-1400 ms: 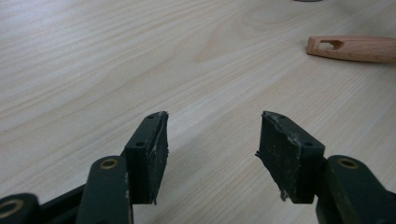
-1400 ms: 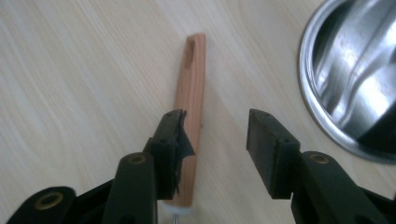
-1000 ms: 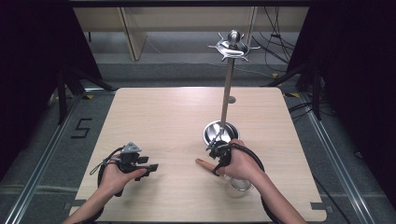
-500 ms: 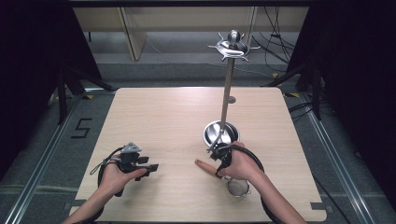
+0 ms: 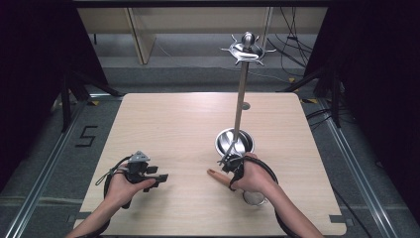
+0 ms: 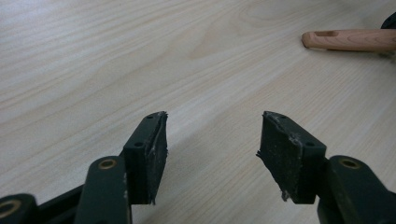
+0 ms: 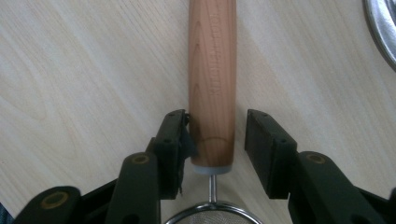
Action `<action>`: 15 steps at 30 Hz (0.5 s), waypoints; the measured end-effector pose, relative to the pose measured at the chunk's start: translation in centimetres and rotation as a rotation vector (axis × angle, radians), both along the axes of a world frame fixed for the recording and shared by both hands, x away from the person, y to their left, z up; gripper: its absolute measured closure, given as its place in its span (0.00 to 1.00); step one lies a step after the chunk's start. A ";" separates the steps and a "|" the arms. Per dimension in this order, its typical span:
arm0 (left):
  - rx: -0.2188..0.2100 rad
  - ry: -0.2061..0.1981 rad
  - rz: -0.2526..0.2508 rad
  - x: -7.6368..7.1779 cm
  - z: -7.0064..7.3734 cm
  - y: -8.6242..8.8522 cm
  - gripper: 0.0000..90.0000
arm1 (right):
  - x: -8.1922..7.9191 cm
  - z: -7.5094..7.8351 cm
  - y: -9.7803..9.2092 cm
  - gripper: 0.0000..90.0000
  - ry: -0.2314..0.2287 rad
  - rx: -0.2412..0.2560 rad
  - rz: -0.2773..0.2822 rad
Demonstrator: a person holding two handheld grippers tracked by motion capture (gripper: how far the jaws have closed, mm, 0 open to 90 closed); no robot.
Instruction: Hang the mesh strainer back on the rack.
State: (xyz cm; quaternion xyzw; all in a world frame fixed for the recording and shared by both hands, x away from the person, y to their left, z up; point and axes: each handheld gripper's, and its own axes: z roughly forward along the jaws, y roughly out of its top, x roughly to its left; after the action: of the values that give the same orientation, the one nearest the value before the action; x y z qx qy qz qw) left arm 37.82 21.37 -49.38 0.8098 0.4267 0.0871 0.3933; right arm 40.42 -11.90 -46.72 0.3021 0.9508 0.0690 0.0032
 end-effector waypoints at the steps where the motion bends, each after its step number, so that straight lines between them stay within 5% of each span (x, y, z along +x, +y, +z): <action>1: 0.000 0.000 0.000 0.0 0.0 0.0 0.45 | 0.0 0.0 0.0 0.66 0.000 0.000 0.000; 15: -0.003 -0.014 -0.006 0.0 0.2 0.1 0.45 | -0.2 -0.3 0.2 0.76 -0.031 -0.033 0.050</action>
State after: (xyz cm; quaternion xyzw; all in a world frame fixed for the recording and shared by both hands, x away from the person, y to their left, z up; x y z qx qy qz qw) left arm 37.78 21.49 -49.22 0.8097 0.4218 0.0909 0.3976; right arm 40.25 -11.67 -47.01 0.2769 0.9589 0.0583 0.0213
